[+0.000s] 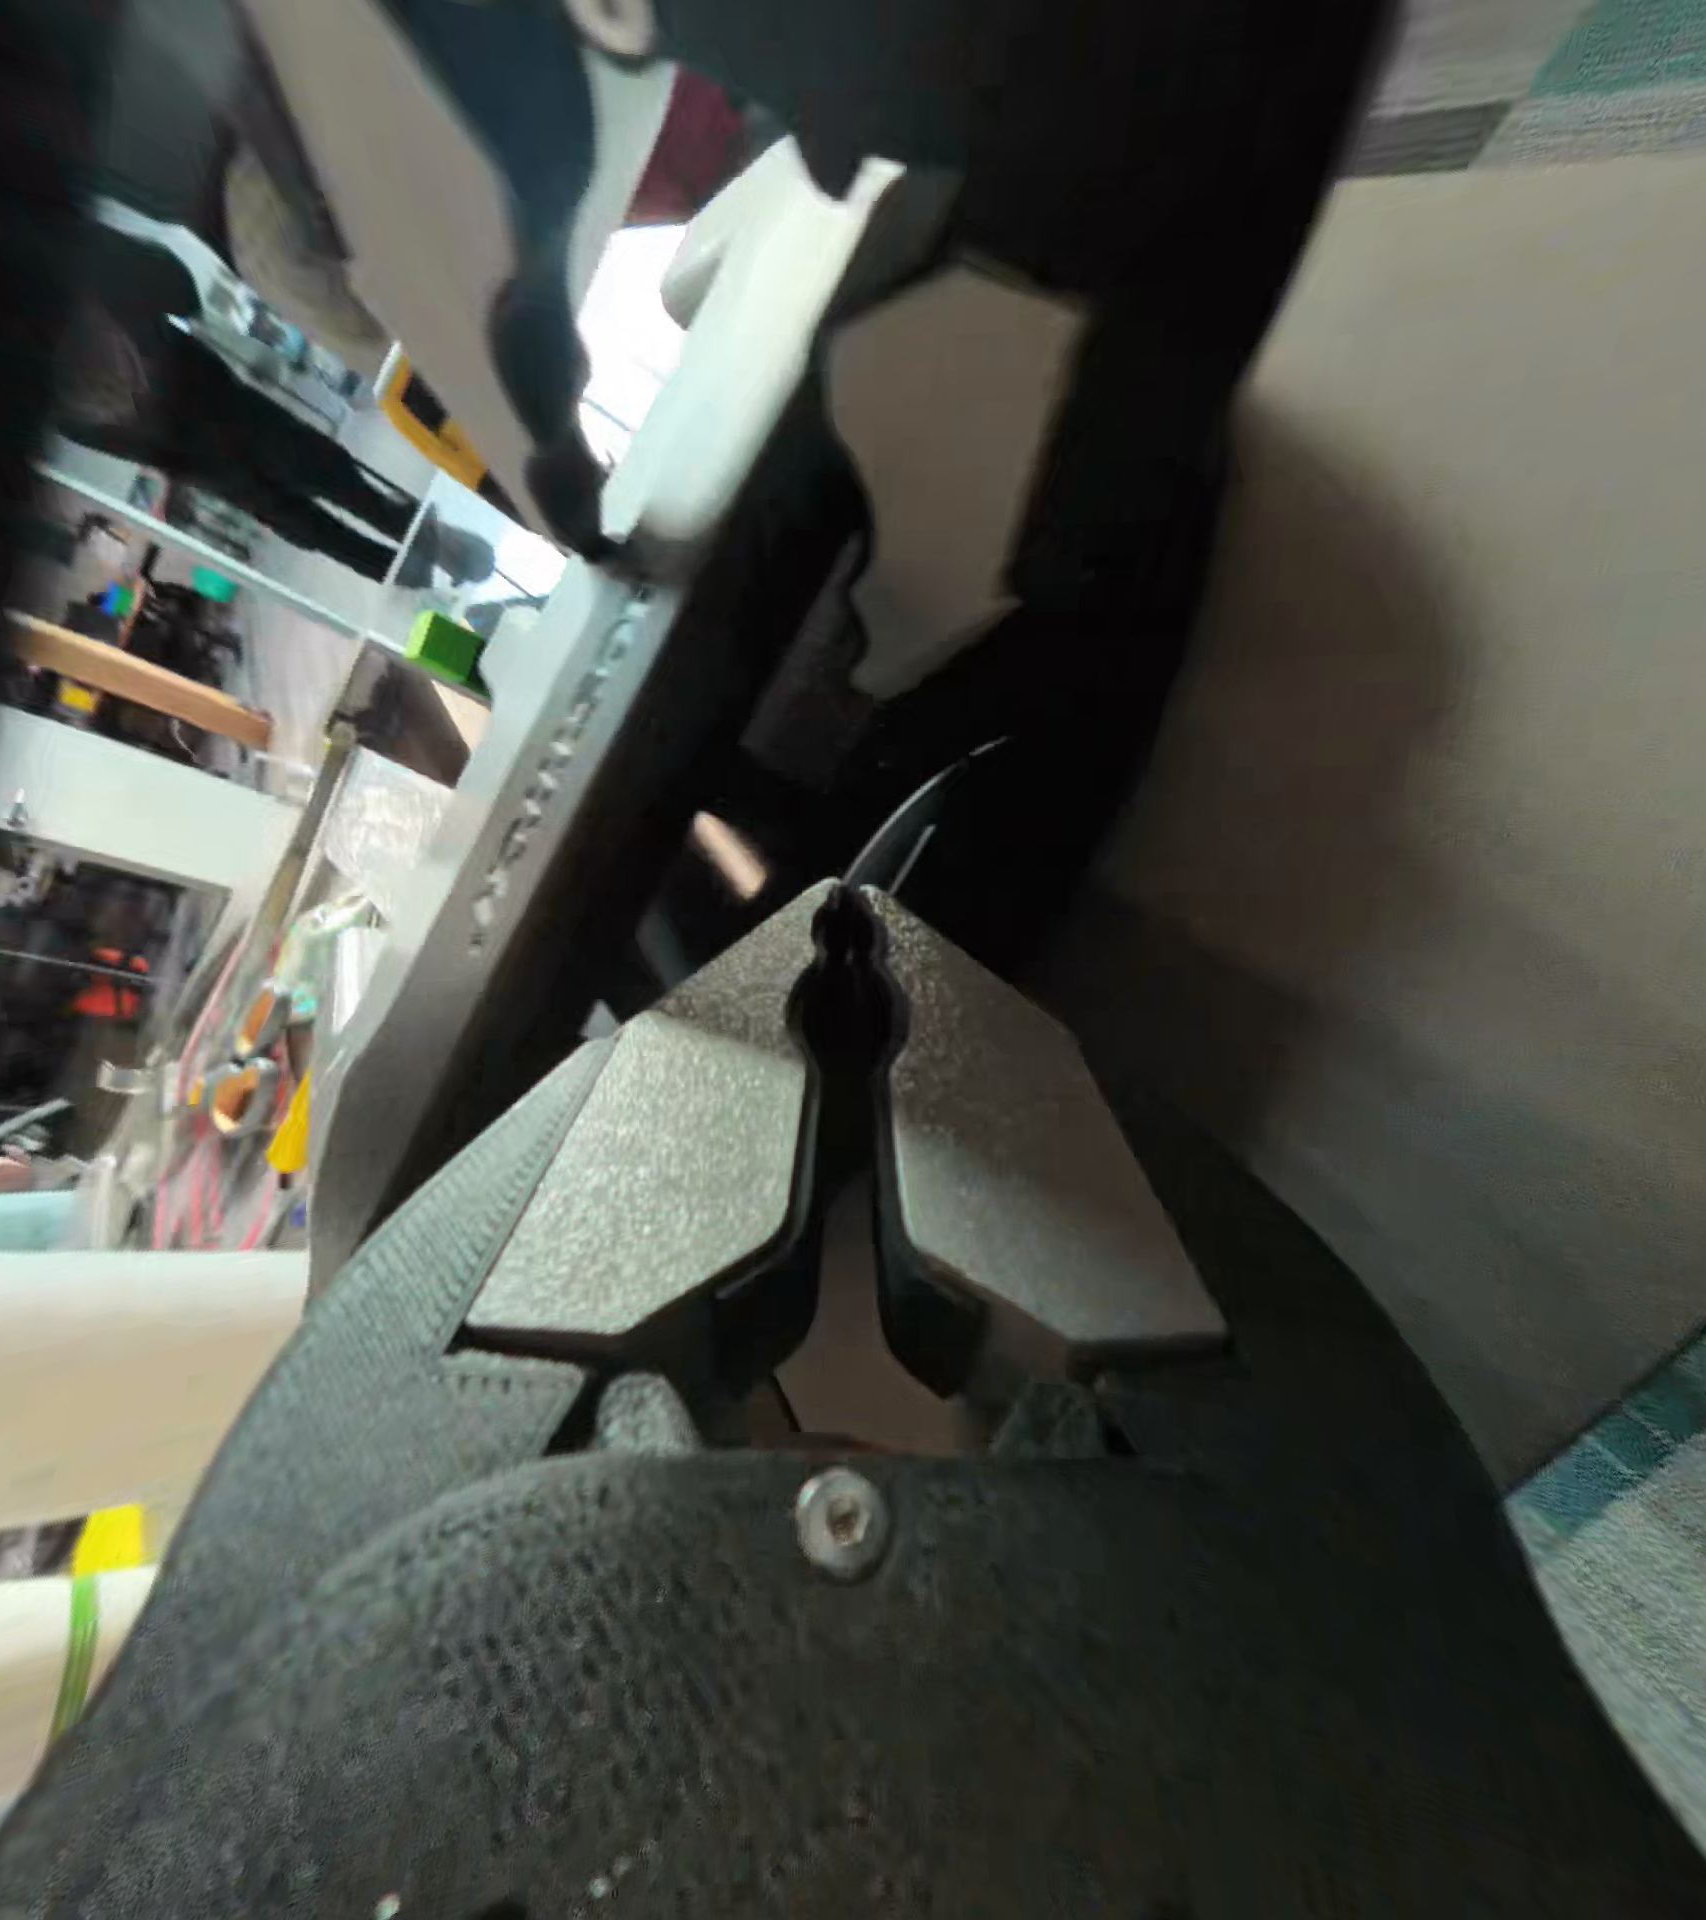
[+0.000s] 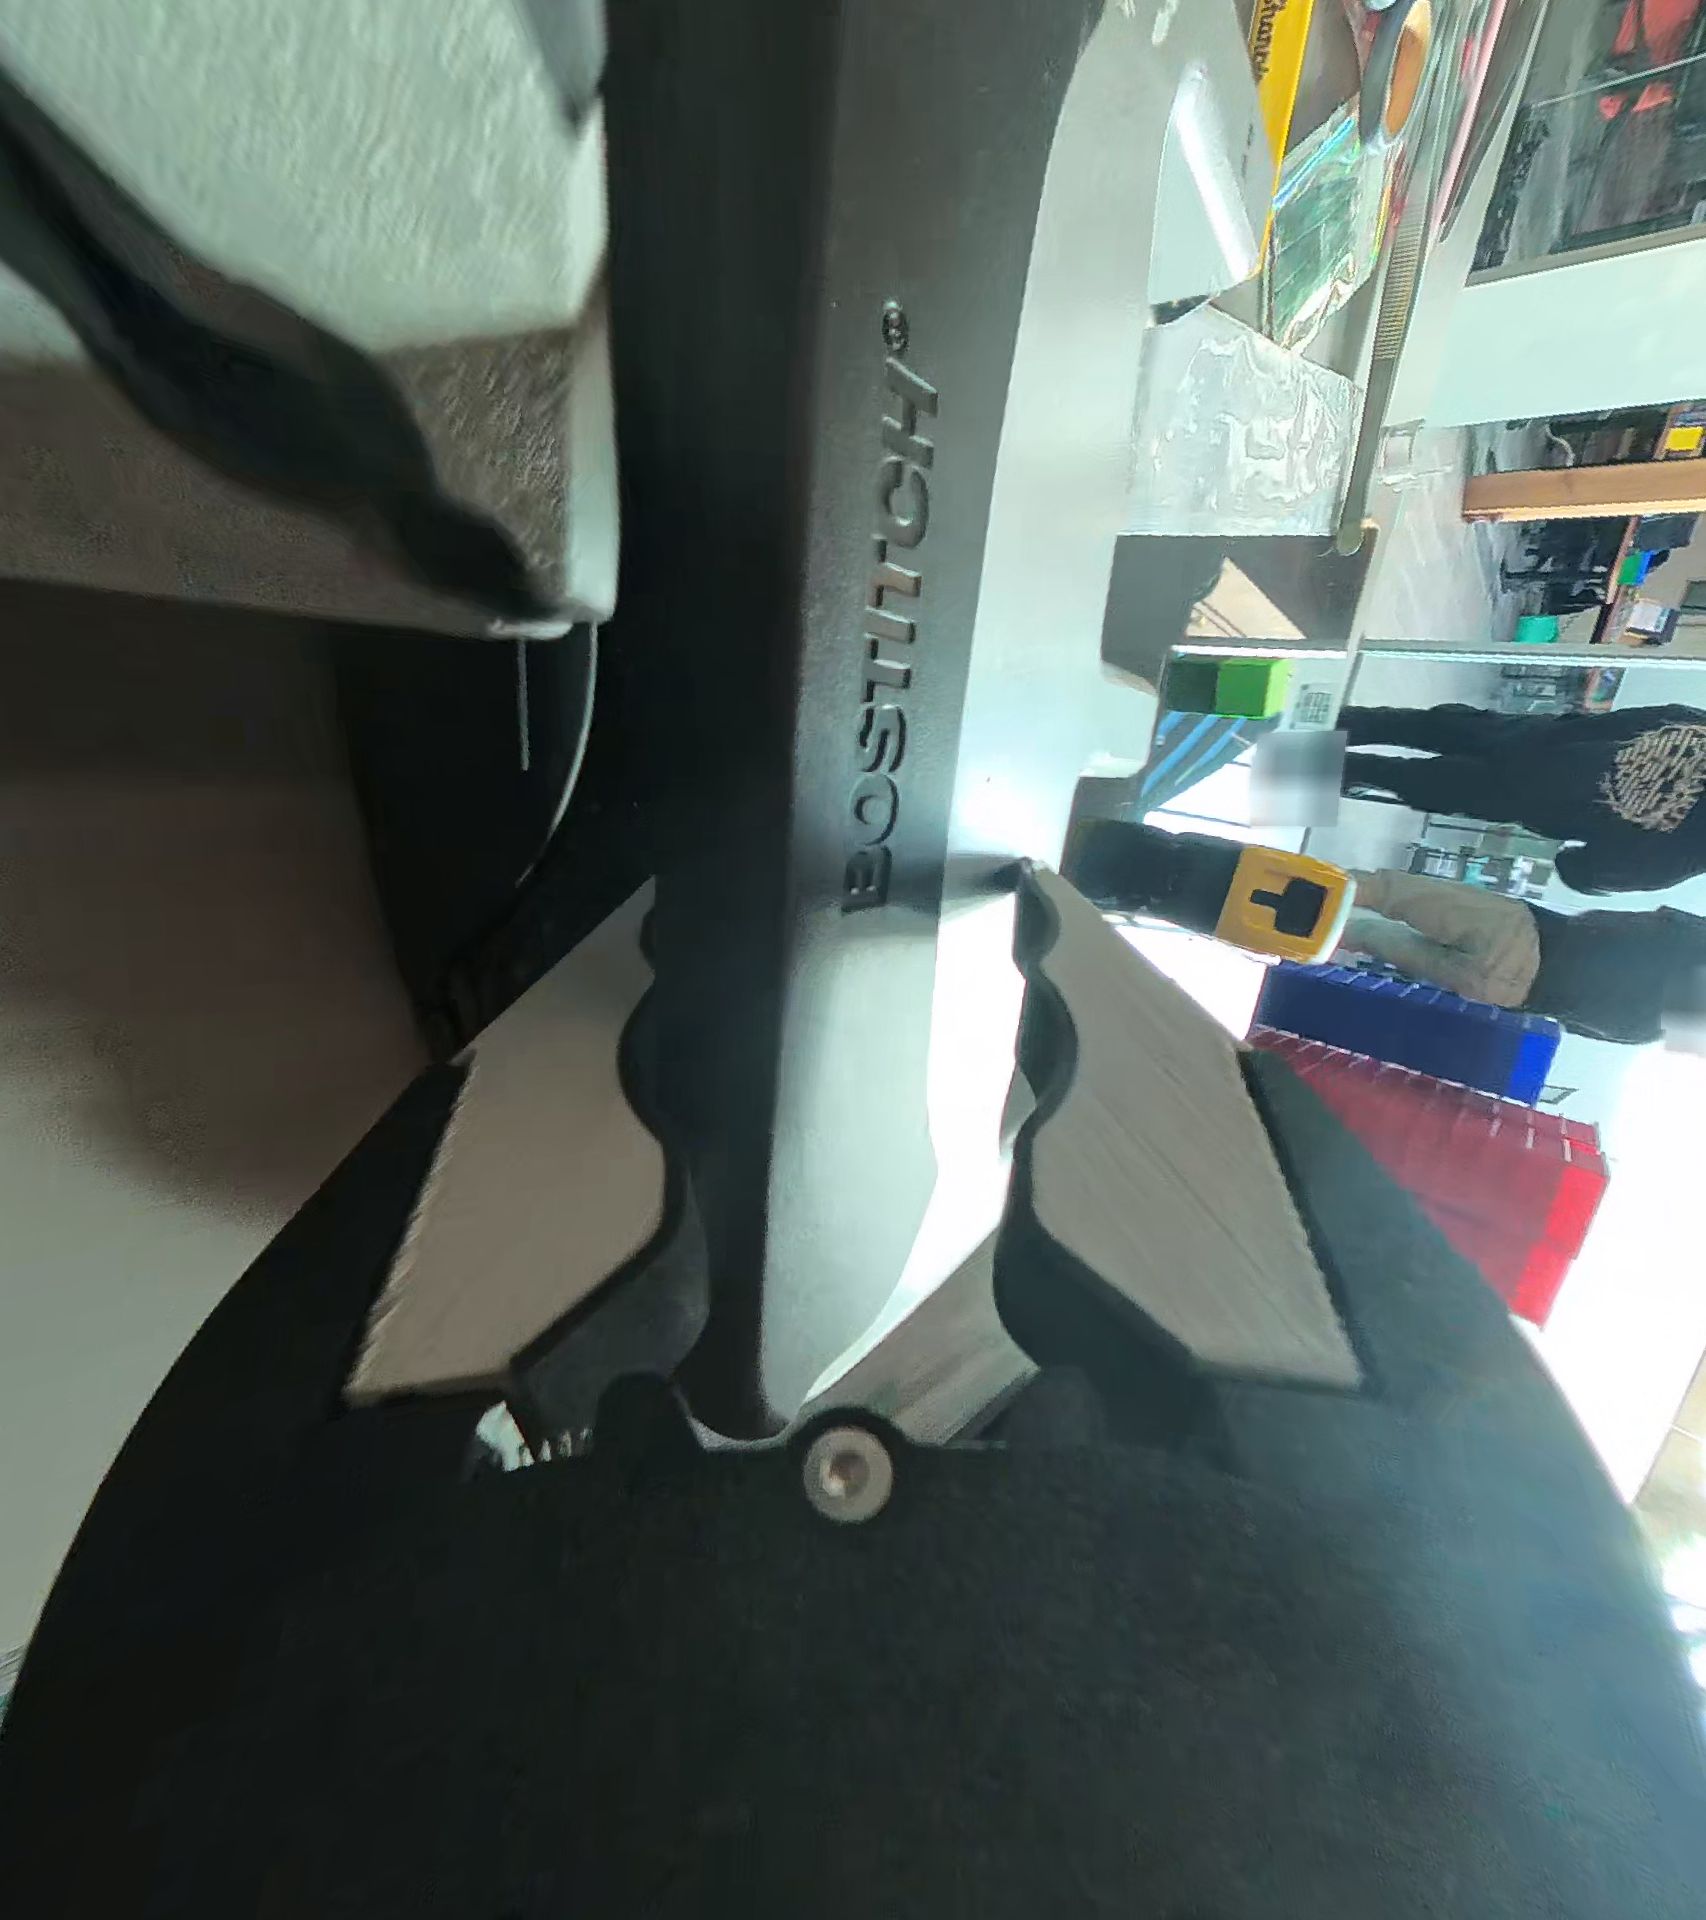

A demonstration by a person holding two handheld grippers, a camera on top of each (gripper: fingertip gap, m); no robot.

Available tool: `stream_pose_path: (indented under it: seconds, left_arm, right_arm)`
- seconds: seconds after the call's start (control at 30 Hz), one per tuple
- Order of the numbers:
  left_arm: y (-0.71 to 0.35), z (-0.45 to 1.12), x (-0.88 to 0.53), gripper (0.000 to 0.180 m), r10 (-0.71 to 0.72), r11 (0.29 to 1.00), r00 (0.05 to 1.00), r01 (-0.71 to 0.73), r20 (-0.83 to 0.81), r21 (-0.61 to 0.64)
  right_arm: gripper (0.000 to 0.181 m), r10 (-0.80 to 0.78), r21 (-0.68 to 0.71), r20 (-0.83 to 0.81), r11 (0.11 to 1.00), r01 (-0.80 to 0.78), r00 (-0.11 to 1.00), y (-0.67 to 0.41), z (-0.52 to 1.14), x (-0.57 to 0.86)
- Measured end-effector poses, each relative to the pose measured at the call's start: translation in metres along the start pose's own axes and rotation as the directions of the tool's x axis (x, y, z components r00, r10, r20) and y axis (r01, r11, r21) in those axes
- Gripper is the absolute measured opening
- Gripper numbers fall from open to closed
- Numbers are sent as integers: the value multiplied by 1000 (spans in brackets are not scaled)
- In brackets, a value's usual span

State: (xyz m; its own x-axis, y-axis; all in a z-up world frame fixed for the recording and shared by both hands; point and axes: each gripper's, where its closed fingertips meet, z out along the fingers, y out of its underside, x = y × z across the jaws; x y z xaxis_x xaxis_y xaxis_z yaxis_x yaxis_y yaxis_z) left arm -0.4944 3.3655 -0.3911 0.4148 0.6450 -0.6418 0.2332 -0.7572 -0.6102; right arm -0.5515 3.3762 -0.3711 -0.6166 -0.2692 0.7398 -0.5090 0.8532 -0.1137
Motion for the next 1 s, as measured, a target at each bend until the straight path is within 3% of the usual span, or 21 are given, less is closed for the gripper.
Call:
stream_pose_path:
  seconds: [0.03,0.4,0.63,0.7,0.77,0.87,1.0]
  left_arm:
    - [2,4,6,0,38,999,999,-38,-3,-21]
    - [-4,9,18,0,-72,987,996,65,-42,-146]
    - [-12,8,6,0,-197,976,979,191,-50,-106]
    - [-20,3,7,0,-352,935,927,344,-131,-83]
    - [-14,-4,1,0,-450,893,886,442,-111,-91]
    - [1,-22,-5,0,-558,828,827,551,-65,-104]
    - [24,-41,-5,5,-689,719,724,680,-22,-143]
  right_arm:
    - [58,5,2,6,1000,-5,1000,1,-1,2]
    - [61,-18,-11,80,1000,19,997,7,-3,5]
    - [65,3,10,187,1000,-5,982,7,-6,10]
    - [66,15,11,200,1000,-18,980,8,-6,14]
    - [65,41,23,207,999,-47,978,7,-6,18]
    - [81,81,43,298,994,-98,951,5,-9,1]
    - [75,209,61,390,966,-252,897,0,-18,-7]
